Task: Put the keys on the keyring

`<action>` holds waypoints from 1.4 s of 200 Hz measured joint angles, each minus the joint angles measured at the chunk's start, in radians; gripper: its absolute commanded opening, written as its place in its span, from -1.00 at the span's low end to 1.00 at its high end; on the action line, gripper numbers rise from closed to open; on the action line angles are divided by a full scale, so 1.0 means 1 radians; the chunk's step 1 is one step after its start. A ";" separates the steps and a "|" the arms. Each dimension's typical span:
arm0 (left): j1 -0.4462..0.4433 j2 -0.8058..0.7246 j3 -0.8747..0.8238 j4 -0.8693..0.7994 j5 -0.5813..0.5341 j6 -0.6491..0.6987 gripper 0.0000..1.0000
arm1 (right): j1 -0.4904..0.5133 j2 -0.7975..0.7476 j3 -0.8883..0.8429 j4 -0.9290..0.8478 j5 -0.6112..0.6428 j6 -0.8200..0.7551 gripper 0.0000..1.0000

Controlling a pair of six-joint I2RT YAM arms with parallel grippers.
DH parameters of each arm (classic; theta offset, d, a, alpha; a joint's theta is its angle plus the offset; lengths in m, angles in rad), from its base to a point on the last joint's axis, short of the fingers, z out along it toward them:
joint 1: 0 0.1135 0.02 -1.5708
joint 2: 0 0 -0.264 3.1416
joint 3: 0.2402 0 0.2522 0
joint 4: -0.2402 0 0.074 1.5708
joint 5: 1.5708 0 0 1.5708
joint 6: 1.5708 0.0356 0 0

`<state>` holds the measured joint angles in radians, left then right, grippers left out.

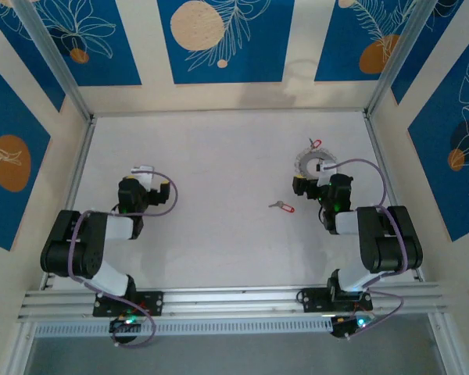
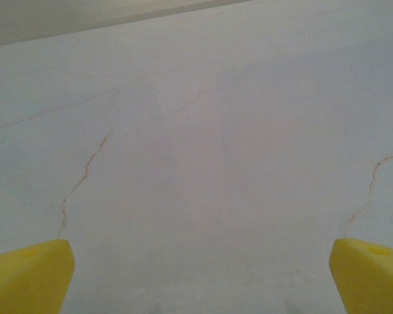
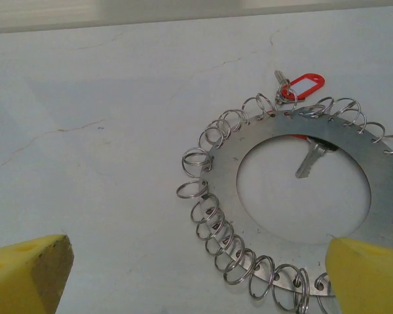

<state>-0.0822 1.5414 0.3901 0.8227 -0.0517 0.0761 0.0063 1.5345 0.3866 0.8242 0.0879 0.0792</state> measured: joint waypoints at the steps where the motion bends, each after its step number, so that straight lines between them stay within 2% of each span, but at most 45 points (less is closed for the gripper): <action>1: 0.000 0.000 0.000 0.000 0.000 0.000 1.00 | 0.000 0.000 0.000 0.000 0.000 0.000 0.98; 170: 0.000 0.000 0.000 0.000 0.000 0.000 1.00 | 0.000 0.000 0.000 0.000 -0.002 0.000 0.98; 211: 0.000 0.000 0.000 0.000 0.000 0.000 1.00 | -0.021 -0.014 -0.018 0.026 0.022 0.045 0.98; 234: 0.000 -0.017 0.016 -0.060 0.000 0.000 1.00 | -0.048 -0.132 -0.102 0.043 0.044 0.077 0.98; 257: -0.005 -0.097 0.134 -0.292 0.005 0.012 1.00 | -0.061 -0.360 -0.103 -0.104 0.071 0.134 0.98; 280: -0.006 -0.226 0.236 -0.431 0.020 0.001 1.00 | -0.087 -0.534 -0.035 -0.253 0.099 0.259 0.98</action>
<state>-0.0883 1.3155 0.6258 0.3916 -0.0315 0.0772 -0.0803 1.0008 0.3519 0.5709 0.1867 0.3386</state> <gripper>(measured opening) 0.998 0.991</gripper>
